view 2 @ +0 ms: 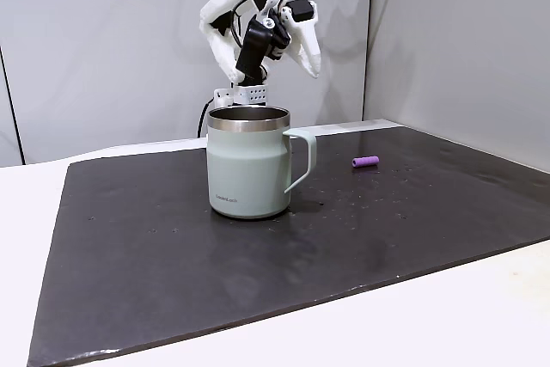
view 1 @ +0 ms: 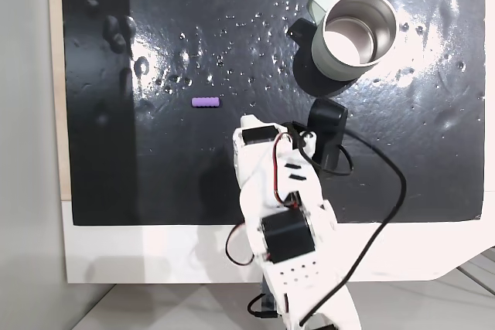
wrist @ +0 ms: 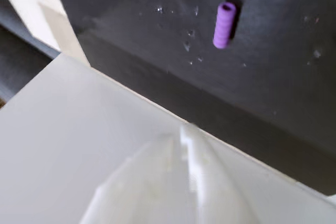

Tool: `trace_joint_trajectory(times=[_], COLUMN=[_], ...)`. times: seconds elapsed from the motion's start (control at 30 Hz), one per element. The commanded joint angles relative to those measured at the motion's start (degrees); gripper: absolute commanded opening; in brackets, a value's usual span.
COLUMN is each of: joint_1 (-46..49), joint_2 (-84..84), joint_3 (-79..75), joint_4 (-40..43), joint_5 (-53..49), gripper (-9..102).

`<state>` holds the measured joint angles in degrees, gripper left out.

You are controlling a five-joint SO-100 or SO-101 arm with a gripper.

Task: Grasp a pengrip and put it in the cup.

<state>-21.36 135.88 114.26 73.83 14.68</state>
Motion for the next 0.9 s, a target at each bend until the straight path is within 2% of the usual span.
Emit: trace_joint_trajectory(times=[0.0, 0.27, 0.5, 0.87], joint_1=[-2.6, -4.6, -7.2, -8.6], joint_2=[-12.7, -31.2, -42.0, -52.8], joint_3=[-14.9, -27.4, -30.8, -30.9], joint_4=[5.0, 6.9, 5.4, 0.6], joint_5=[5.3, 12.7, 16.3, 19.1], gripper=[0, 0, 20, 22])
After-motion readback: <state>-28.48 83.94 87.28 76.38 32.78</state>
